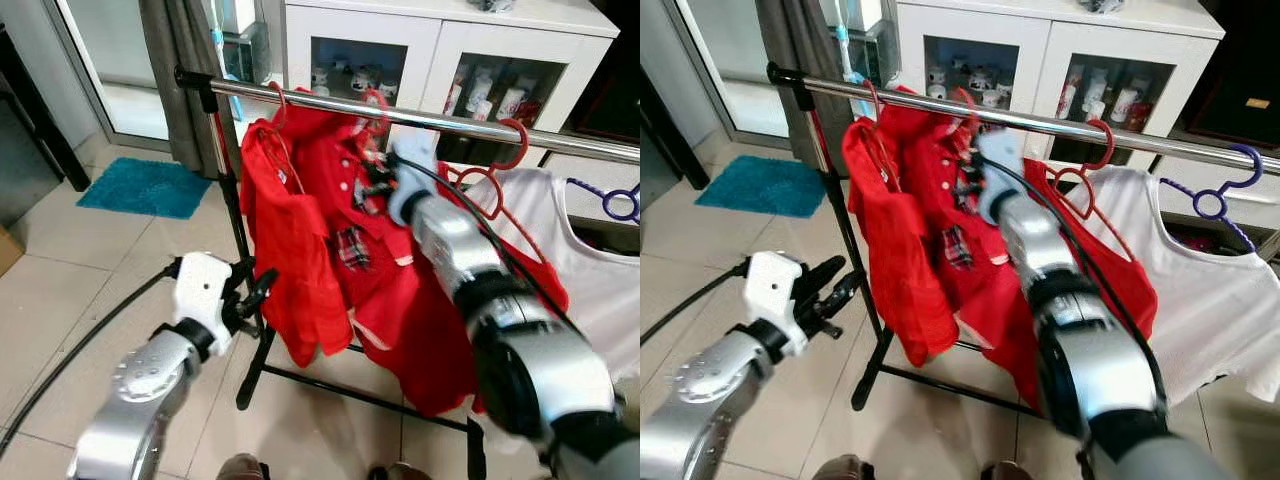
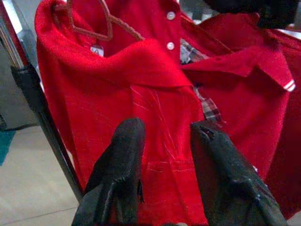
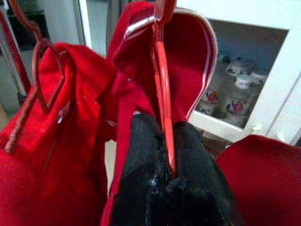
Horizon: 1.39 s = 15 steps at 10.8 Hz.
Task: Hang hanger
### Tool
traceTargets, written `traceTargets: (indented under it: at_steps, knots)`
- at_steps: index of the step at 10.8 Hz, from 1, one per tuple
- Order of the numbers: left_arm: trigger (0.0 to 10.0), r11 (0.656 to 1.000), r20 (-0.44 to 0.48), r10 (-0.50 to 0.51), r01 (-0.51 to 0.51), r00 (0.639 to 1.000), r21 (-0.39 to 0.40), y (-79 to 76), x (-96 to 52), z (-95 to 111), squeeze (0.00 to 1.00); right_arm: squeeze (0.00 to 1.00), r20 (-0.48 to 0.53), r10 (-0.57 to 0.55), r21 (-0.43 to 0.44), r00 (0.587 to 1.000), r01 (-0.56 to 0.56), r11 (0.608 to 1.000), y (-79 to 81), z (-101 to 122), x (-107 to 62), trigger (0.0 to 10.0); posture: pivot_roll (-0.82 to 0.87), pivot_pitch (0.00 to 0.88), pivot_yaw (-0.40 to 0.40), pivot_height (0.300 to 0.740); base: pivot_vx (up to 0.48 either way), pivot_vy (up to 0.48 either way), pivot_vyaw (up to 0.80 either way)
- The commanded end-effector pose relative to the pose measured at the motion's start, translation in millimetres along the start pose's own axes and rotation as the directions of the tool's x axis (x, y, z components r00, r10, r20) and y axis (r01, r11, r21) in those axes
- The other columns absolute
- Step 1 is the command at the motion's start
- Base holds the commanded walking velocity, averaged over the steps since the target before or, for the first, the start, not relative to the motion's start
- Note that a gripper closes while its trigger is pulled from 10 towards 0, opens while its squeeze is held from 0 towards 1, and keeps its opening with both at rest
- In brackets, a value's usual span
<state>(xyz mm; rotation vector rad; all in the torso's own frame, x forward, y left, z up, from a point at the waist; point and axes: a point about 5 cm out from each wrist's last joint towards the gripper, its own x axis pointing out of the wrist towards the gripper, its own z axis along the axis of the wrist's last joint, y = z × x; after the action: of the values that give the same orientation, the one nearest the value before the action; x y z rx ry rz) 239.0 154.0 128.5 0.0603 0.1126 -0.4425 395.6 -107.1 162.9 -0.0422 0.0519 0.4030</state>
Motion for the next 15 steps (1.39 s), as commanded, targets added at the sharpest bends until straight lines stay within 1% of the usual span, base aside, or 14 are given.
traceTargets:
  at_steps: [1, 2, 4, 5, 6, 7, 8, 10, 11, 13, 15]
  knots:
    - [10.0, 1.000, 0.012, 0.020, -0.020, 1.000, 0.008, 2.1, 1.5, 1, 0.00, 0.00, 0.153, 0.026, -0.008, 0.988, -0.025, 1.000, -0.1, 27, -0.6, 0.0, 0.08, 0.000, 0.007, 0.740, 0.000, 0.000, 0.00]
    - [10.0, 1.000, 0.011, 0.028, -0.028, 1.000, 0.000, 3.4, 1.0, -1, 0.00, 0.00, 0.183, 0.074, -0.019, 0.980, -0.072, 0.997, 7.2, 26, -5.6, 0.0, 0.07, 0.000, 0.003, 0.740, 0.000, 0.000, 0.00]
    - [10.0, 0.999, 0.009, 0.037, -0.037, 0.999, -0.010, 2.5, 2.9, -3, 0.00, 0.00, 0.158, 0.099, -0.057, 0.982, -0.091, 0.994, 14.3, 12, -14.6, 0.0, 0.07, 0.000, -0.003, 0.740, 0.000, 0.000, 0.00]
    - [10.0, 0.999, 0.005, 0.043, -0.043, 0.999, -0.014, 0.4, 4.8, -6, 0.00, 0.00, 0.116, 0.090, -0.077, 0.989, -0.082, 0.994, 17.5, -1, -24.6, 0.0, 0.07, 0.000, -0.017, 0.740, 0.000, 0.000, 0.00]
    - [10.0, 0.998, 0.003, 0.055, -0.055, 0.998, -0.021, -0.6, 6.8, -8, 0.00, 0.00, 0.088, 0.059, -0.093, 0.994, -0.050, 0.994, 17.2, -11, -37.3, 0.0, 0.07, 0.006, -0.024, 0.740, -0.244, 0.000, 0.00]
    - [10.0, 0.998, 0.003, 0.062, -0.062, 0.998, -0.027, -1.0, 6.6, -9, 0.00, 0.00, 0.081, 0.032, -0.097, 0.996, -0.024, 0.995, 16.1, -17, -46.3, 0.0, 0.07, 0.016, -0.031, 0.740, -0.255, 0.000, 0.00]
    - [10.0, 0.998, 0.001, 0.062, -0.061, 0.998, -0.028, -1.6, 5.0, -9, 0.00, 0.00, 0.071, 0.013, -0.100, 0.997, -0.006, 0.995, 15.1, -22, -51.8, 0.0, 0.07, 0.023, -0.032, 0.740, -0.255, 0.000, 0.00]
    - [10.0, 0.998, -0.002, 0.060, -0.060, 0.998, -0.026, -1.8, 2.9, -10, 0.00, 0.00, 0.023, -0.013, -0.092, 1.000, 0.015, 0.996, 15.2, -34, -64.1, 0.0, 0.07, 0.029, -0.033, 0.740, -0.251, 0.000, 0.00]
    - [10.0, 0.998, -0.002, 0.061, -0.061, 0.998, -0.027, -1.9, 1.8, -10, 0.00, 0.00, 0.006, -0.027, -0.059, 1.000, 0.028, 0.998, 15.4, -38, -69.9, 0.0, 0.07, 0.033, -0.036, 0.740, 0.000, 0.000, 0.00]
    - [10.0, 0.998, -0.002, 0.060, -0.060, 0.998, -0.025, -1.3, 0.8, -10, 0.00, 0.00, -0.010, -0.037, -0.034, 0.999, 0.036, 0.999, 16.2, -41, -74.5, 0.0, 0.08, 0.033, -0.037, 0.740, 0.000, 0.000, 0.00]
    - [10.0, 0.998, 0.000, 0.061, -0.061, 0.998, -0.021, -0.2, 0.5, -9, 0.00, 0.00, -0.009, -0.044, -0.025, 0.999, 0.044, 0.999, 16.7, -40, -75.5, 0.0, 0.08, 0.030, -0.035, 0.740, 0.000, 0.000, 0.00]
